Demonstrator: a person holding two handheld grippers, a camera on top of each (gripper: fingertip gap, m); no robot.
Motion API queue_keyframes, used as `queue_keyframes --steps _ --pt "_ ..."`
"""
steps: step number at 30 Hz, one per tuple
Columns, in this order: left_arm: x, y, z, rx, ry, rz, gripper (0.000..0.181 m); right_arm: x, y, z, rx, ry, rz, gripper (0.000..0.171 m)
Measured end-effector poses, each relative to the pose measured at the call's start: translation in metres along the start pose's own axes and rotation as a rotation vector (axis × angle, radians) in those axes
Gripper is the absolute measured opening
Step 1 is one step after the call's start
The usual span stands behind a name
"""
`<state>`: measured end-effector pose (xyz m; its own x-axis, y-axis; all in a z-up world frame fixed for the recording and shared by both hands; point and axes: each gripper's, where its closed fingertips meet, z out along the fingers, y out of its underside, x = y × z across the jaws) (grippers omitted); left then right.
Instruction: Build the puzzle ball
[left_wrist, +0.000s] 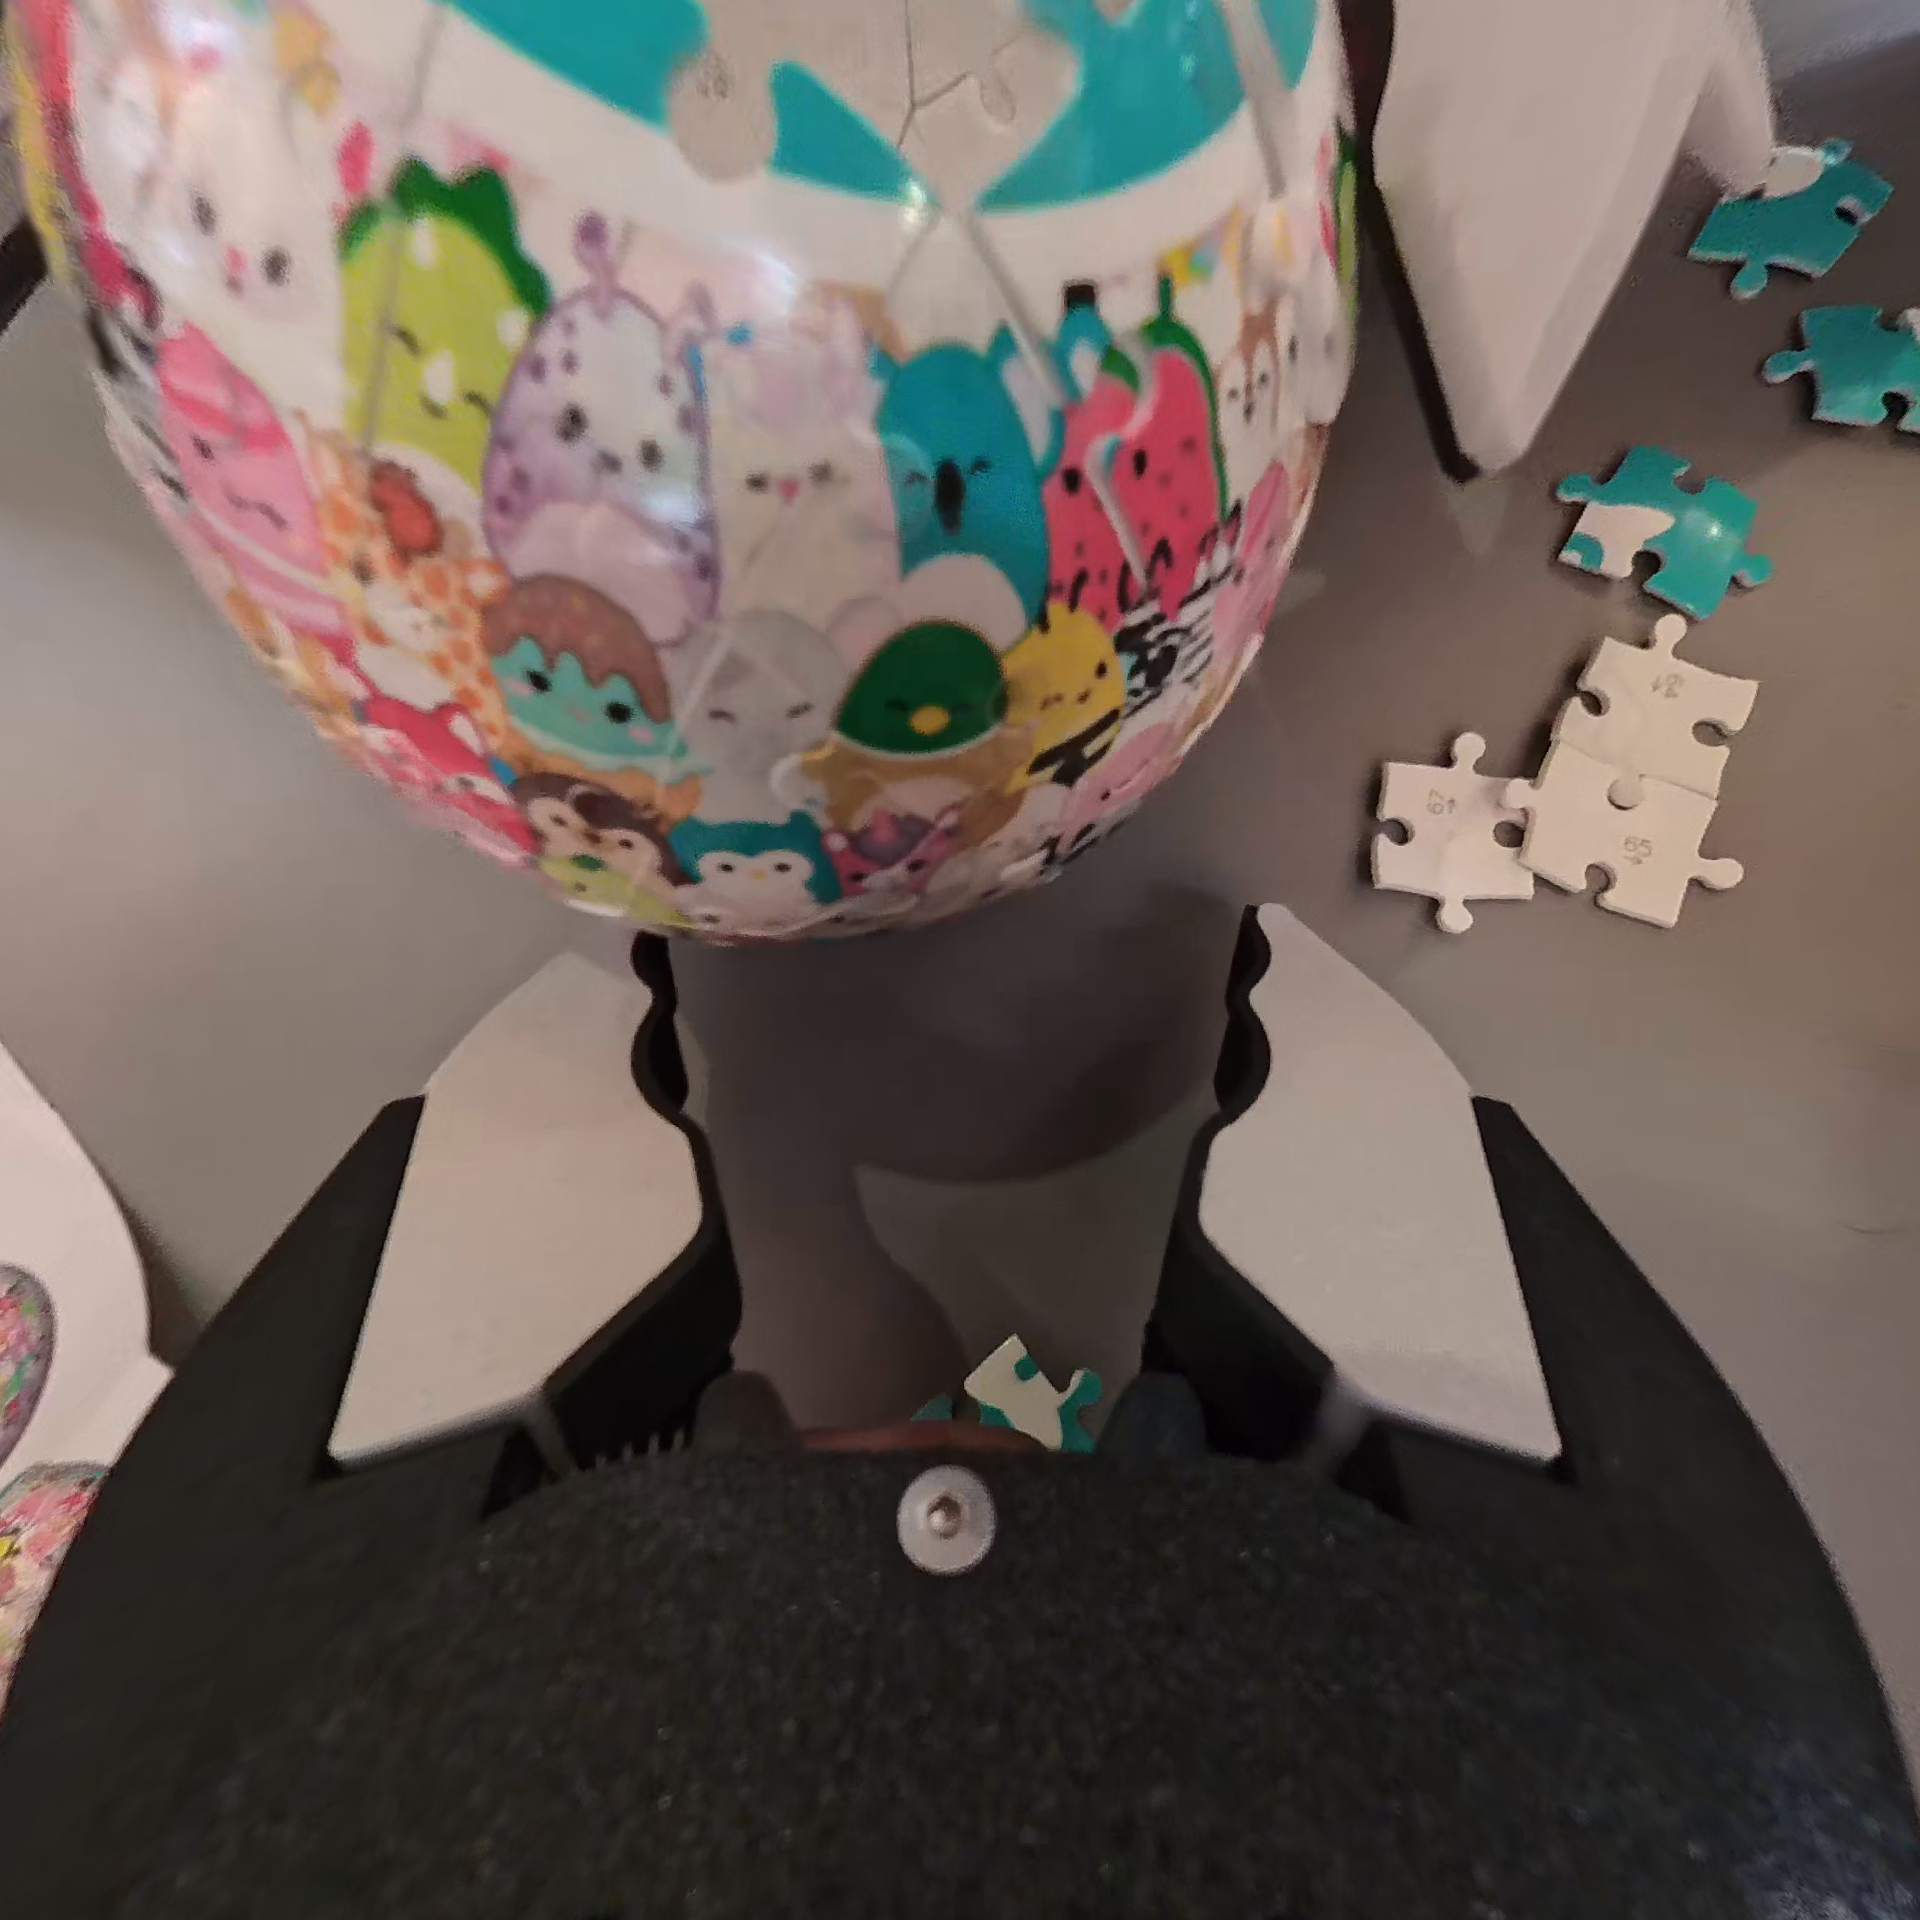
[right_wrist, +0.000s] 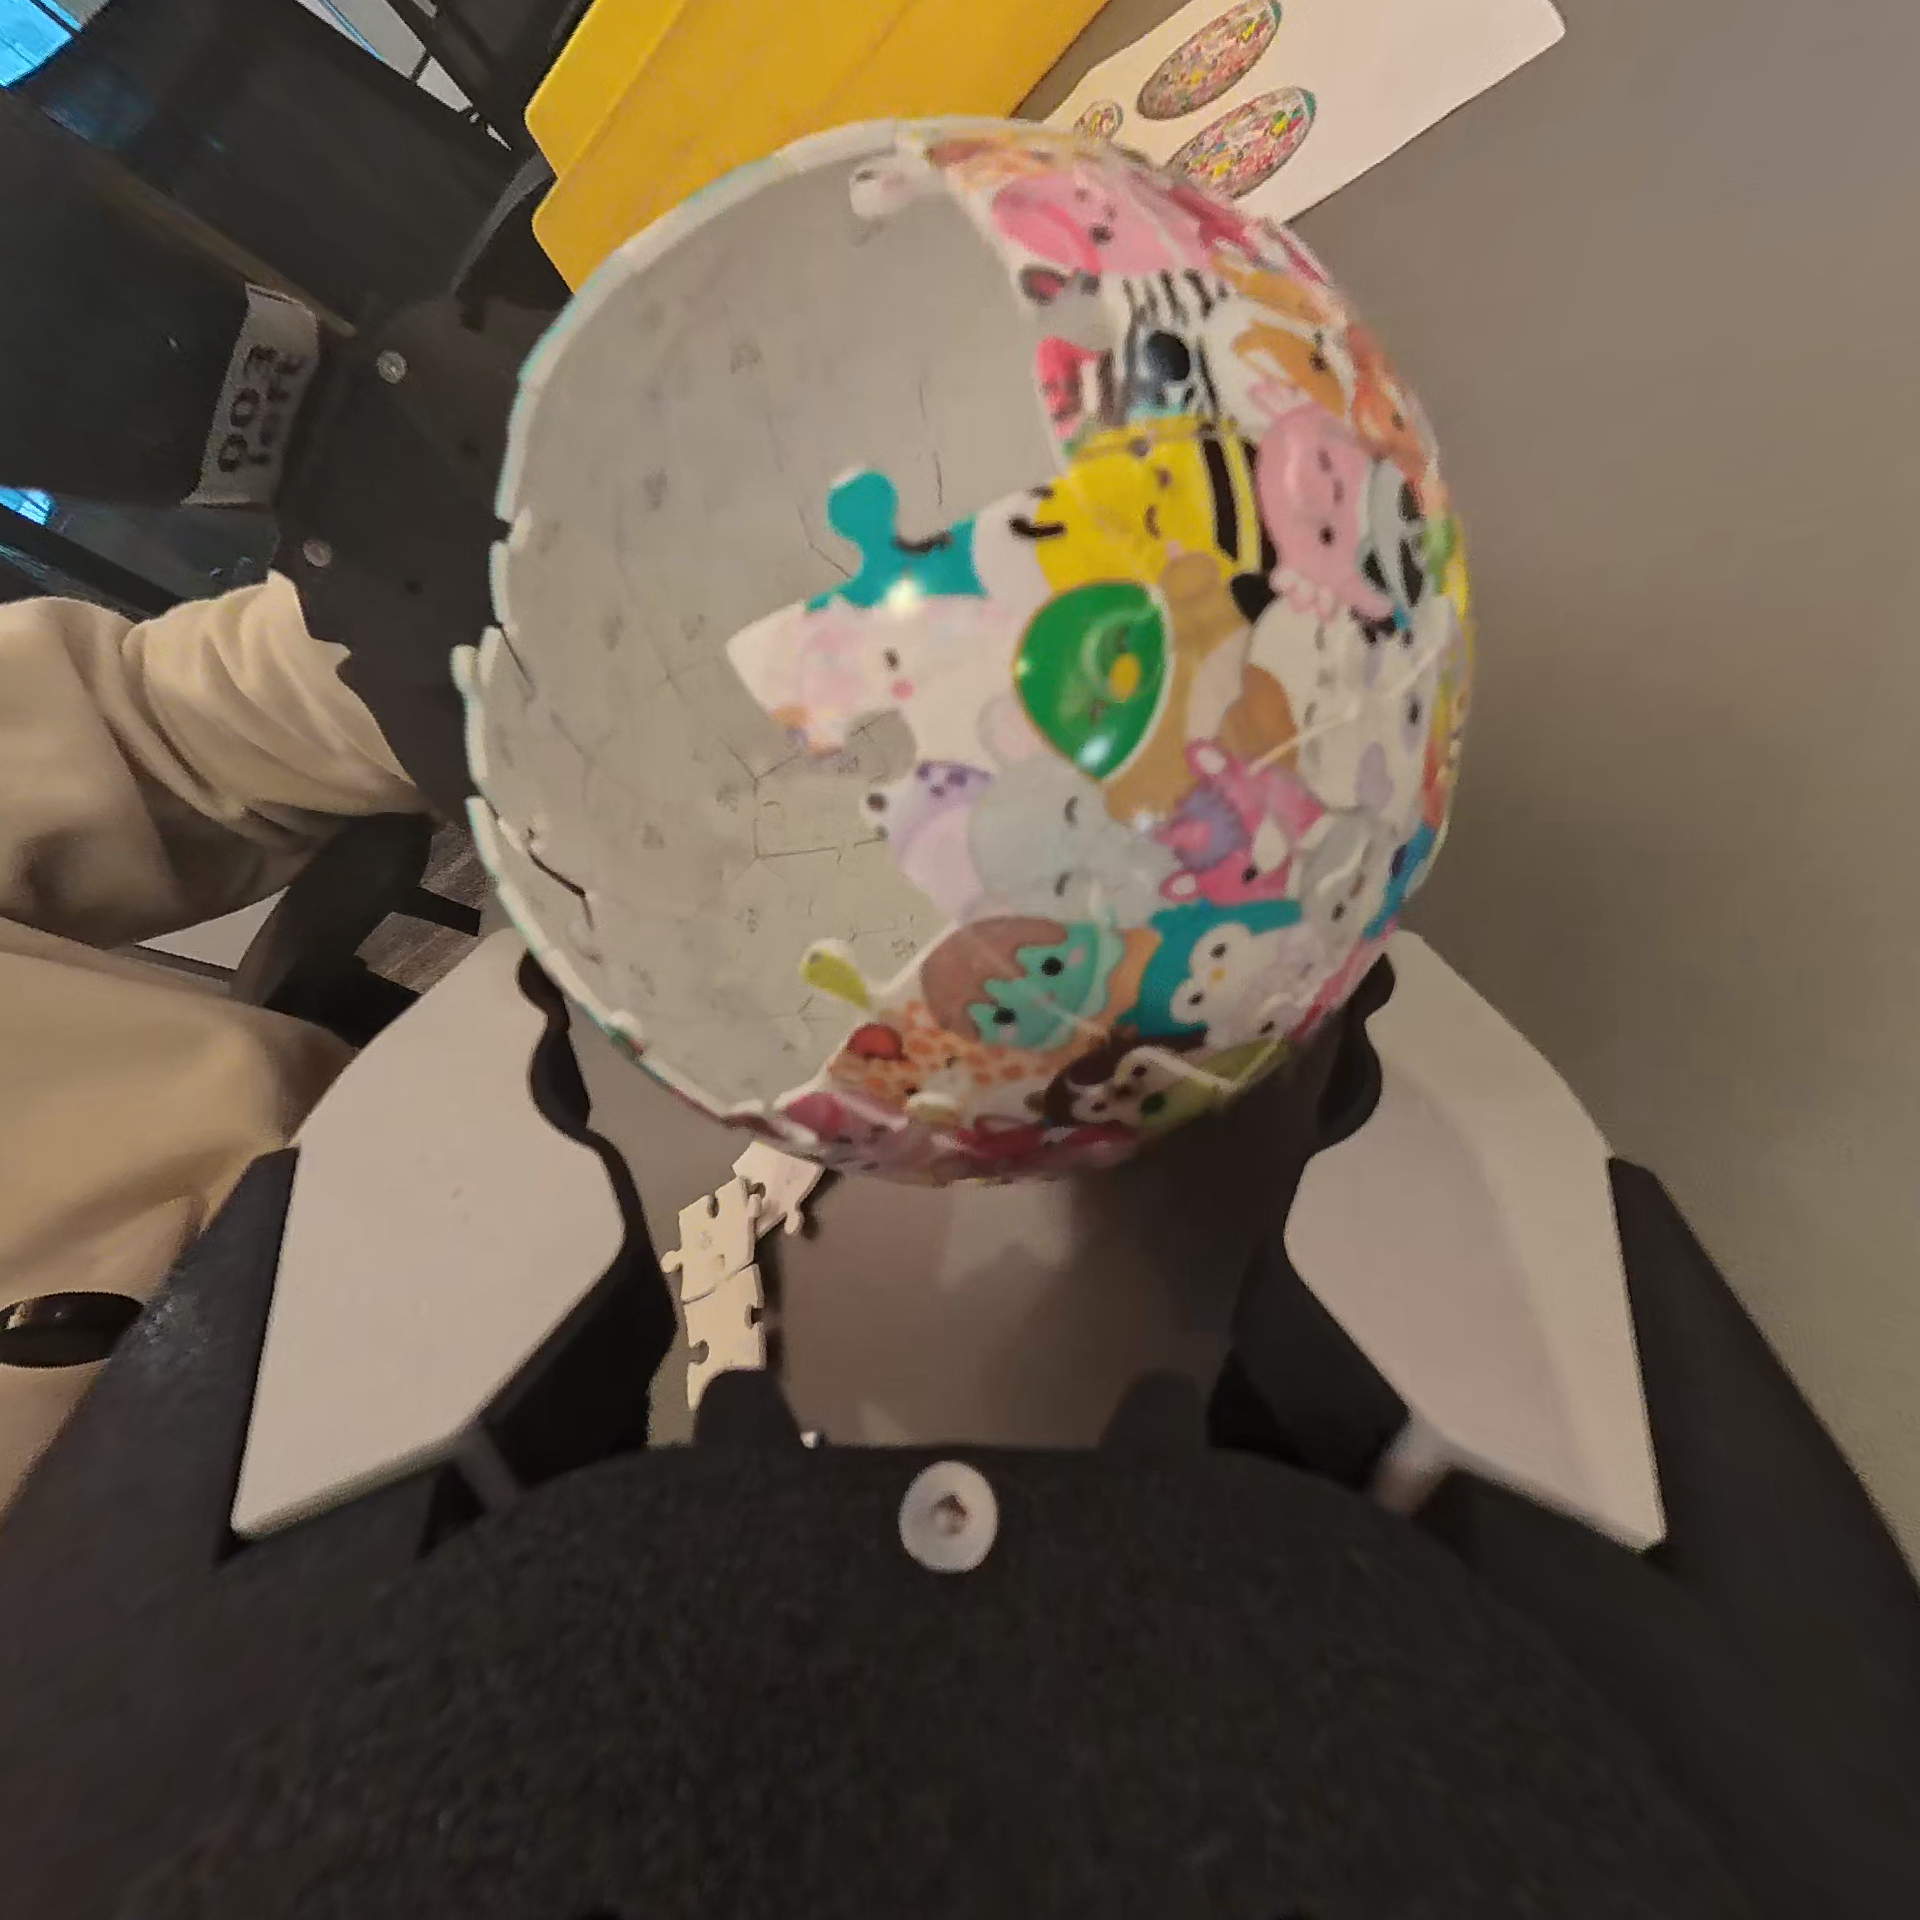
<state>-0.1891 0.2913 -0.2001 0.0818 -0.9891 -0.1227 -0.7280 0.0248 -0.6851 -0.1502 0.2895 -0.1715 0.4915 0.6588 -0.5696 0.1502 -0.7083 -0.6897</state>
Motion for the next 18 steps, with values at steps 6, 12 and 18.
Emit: queue_keyframes --steps 6,12,18 --pt "-0.005 -0.007 -0.011 0.068 -0.004 -0.083 0.101 0.001 -0.001 -0.003 0.016 0.018 -0.020 0.135" --pt "0.000 -0.013 -0.008 0.105 0.043 -0.141 0.102 -0.001 -0.004 -0.003 0.051 0.018 0.063 0.134" --pt "0.004 -0.011 -0.005 0.084 0.046 -0.133 0.100 -0.001 -0.012 -0.007 0.098 0.000 0.180 0.133"
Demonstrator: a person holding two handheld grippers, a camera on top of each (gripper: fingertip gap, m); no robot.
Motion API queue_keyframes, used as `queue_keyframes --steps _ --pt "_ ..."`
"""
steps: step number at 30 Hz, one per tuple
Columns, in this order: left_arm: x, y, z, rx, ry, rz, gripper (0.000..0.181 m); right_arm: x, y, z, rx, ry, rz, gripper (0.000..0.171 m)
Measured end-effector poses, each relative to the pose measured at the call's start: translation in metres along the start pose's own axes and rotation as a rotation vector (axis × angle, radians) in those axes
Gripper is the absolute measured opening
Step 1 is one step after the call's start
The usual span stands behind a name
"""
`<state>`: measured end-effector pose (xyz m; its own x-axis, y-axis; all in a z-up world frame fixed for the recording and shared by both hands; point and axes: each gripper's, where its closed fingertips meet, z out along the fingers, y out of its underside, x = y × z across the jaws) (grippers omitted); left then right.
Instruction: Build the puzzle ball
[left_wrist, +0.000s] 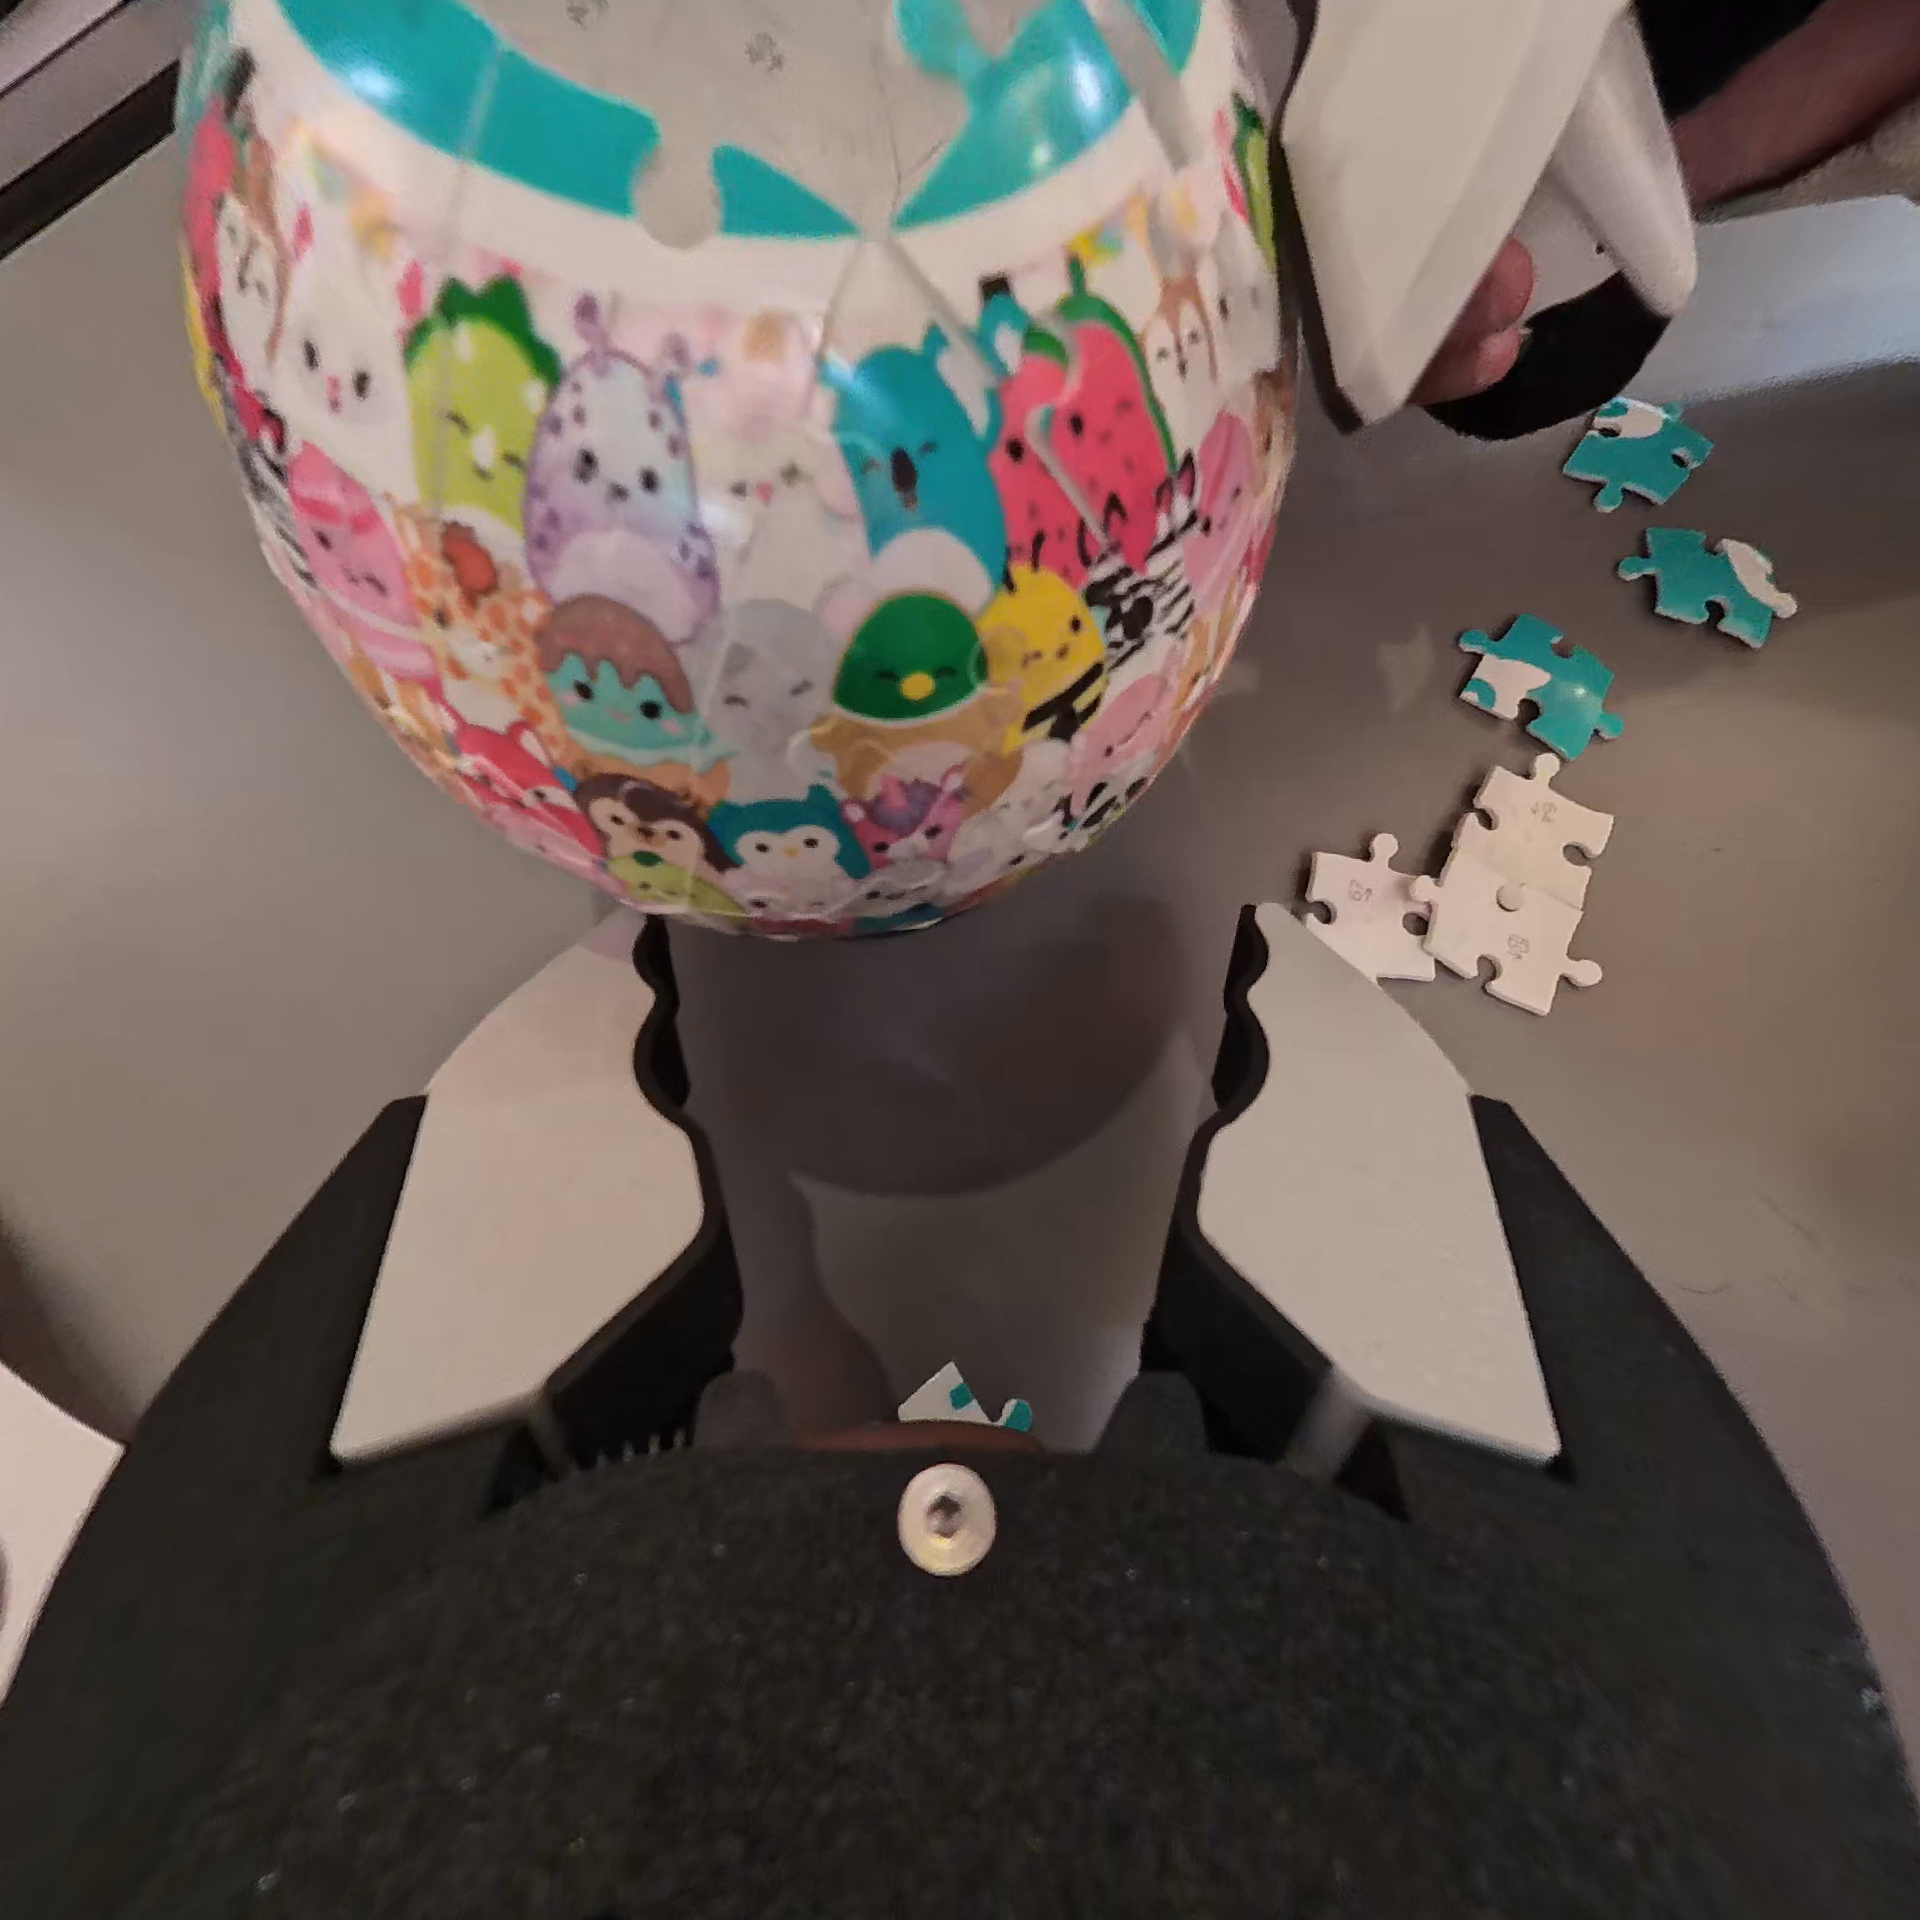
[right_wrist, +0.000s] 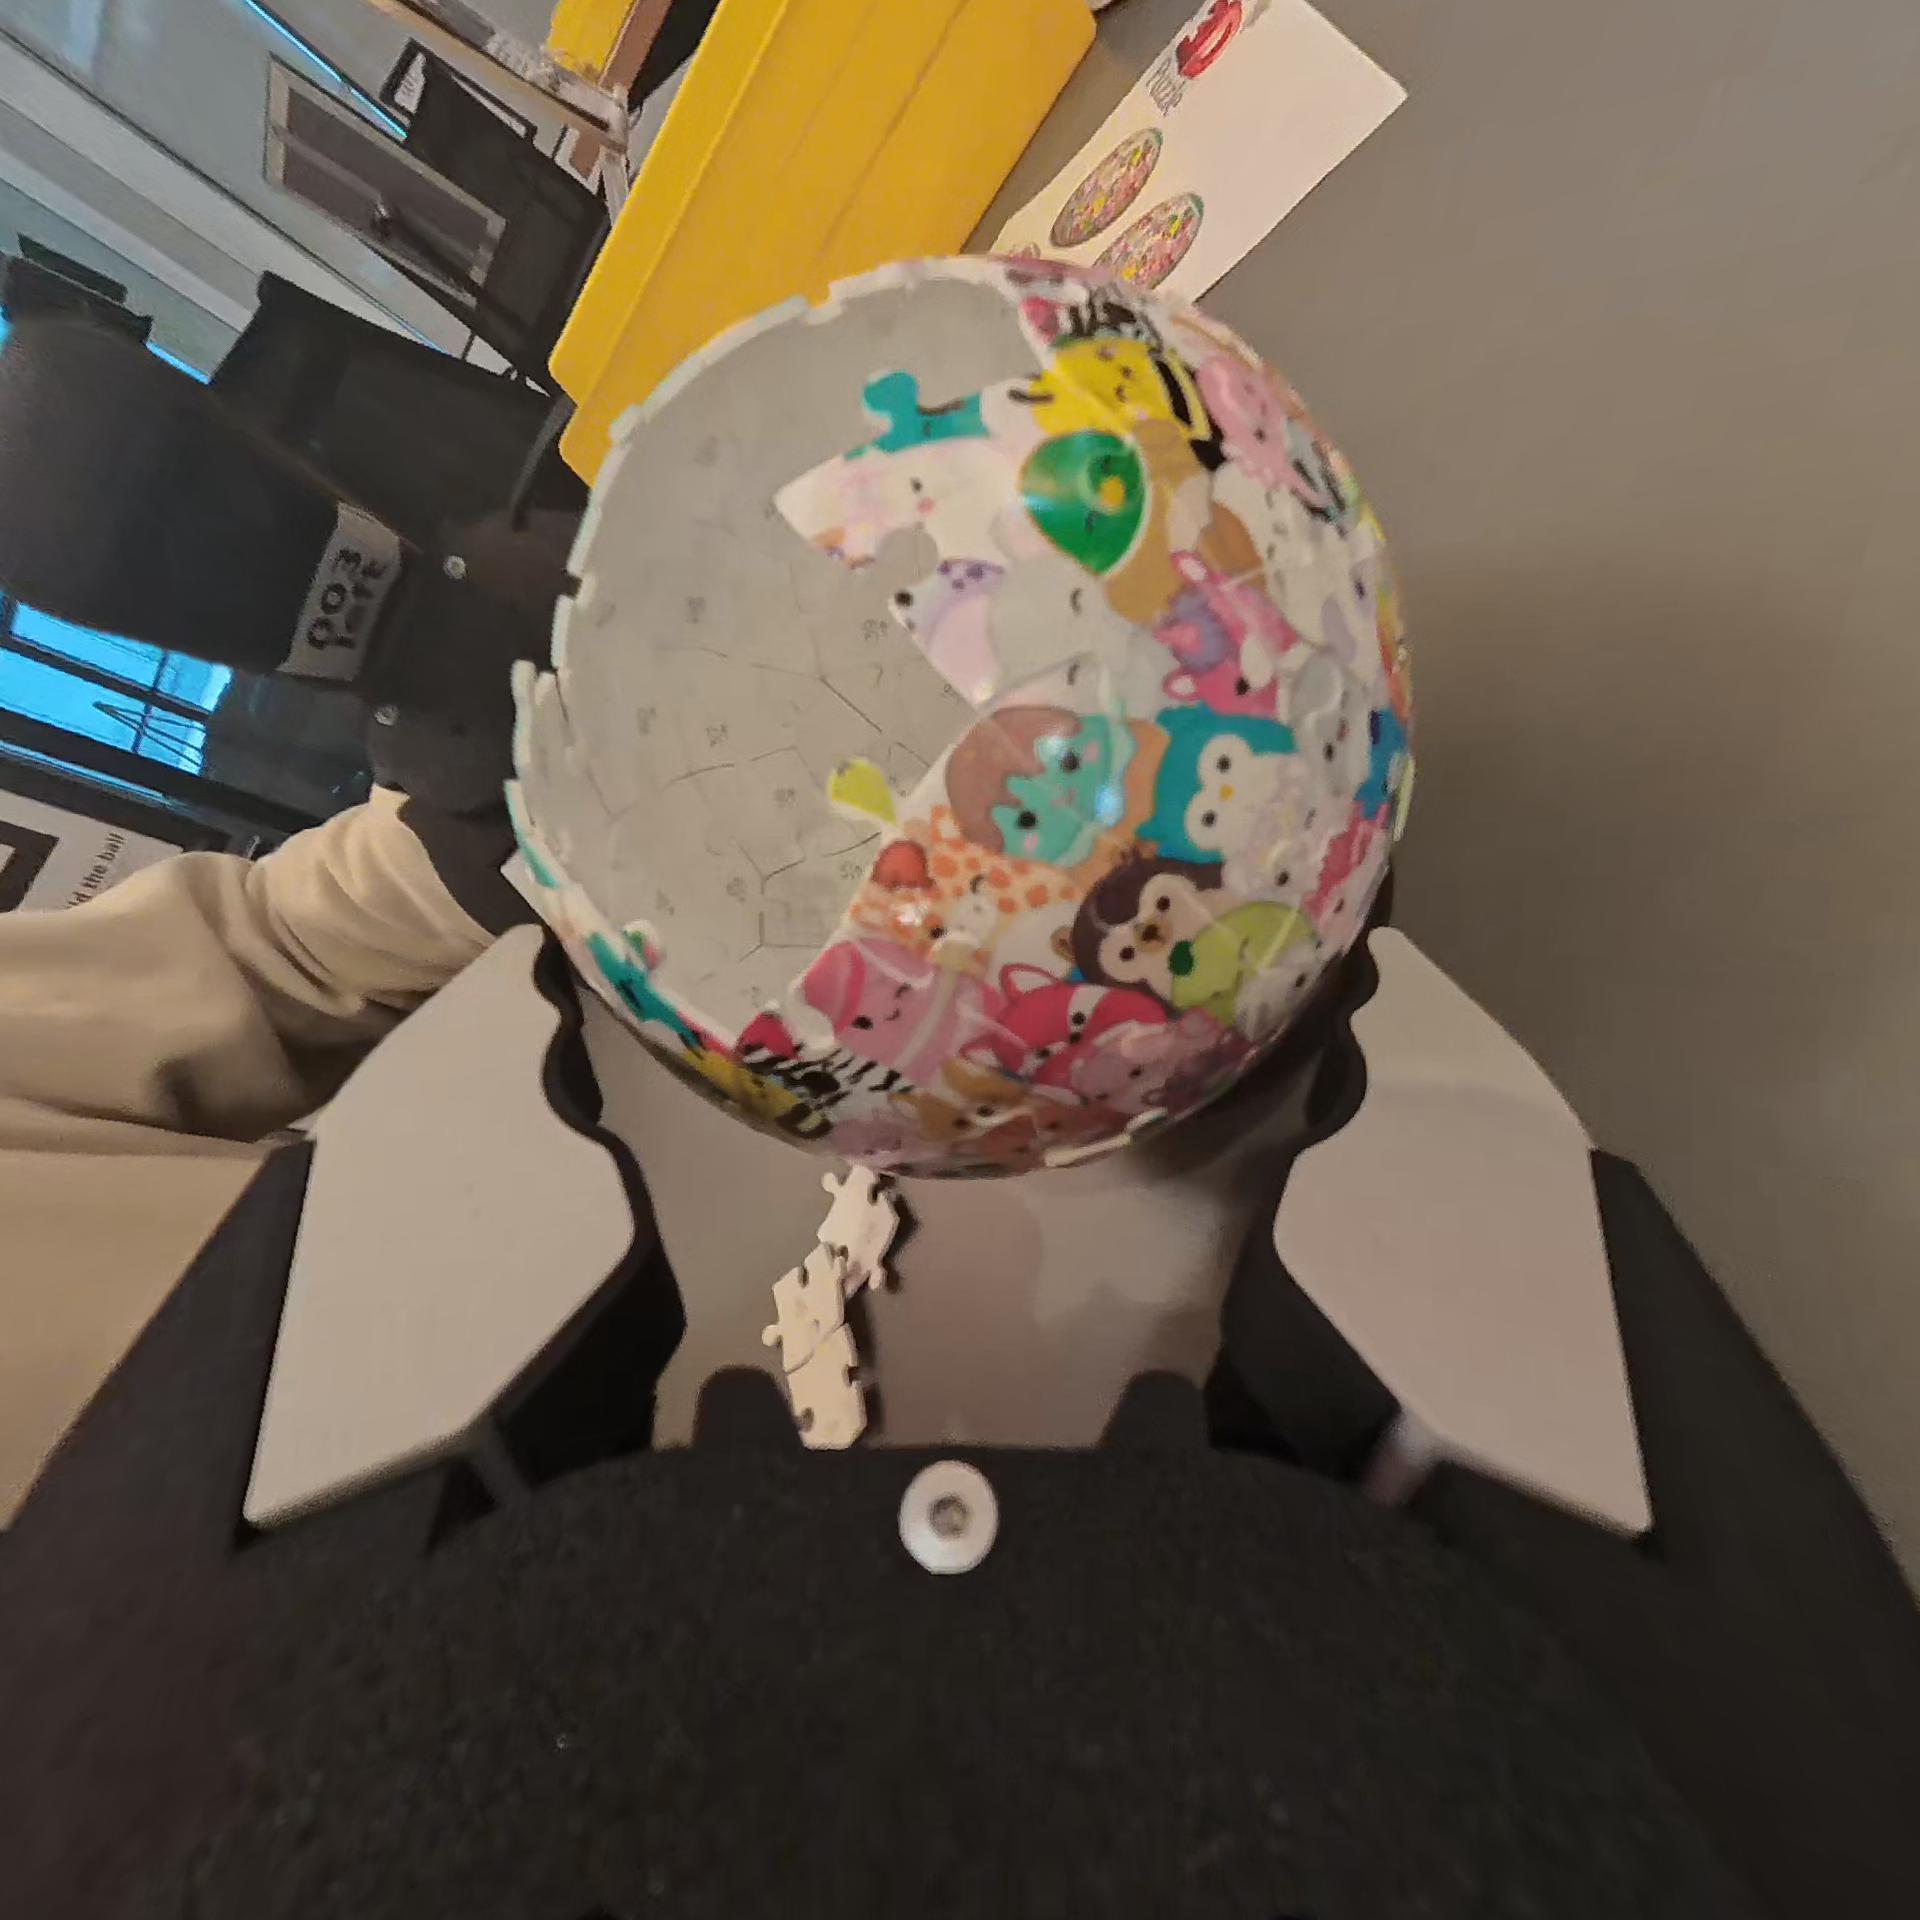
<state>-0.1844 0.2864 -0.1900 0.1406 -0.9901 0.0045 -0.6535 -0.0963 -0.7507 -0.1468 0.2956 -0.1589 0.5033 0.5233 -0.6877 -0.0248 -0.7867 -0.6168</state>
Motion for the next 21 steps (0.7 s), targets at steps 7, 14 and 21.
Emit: queue_keyframes --steps 7,14,21 --pt "-0.008 0.000 -0.011 0.041 -0.038 -0.026 0.097 0.000 -0.001 -0.003 0.012 0.004 -0.036 0.131" --pt "-0.016 -0.015 -0.057 0.206 -0.082 -0.036 0.062 0.011 -0.014 -0.044 0.061 0.206 -0.193 0.125" --pt "-0.020 -0.021 -0.042 0.249 -0.015 -0.193 0.097 -0.046 -0.058 -0.063 0.093 0.475 -0.545 0.108"
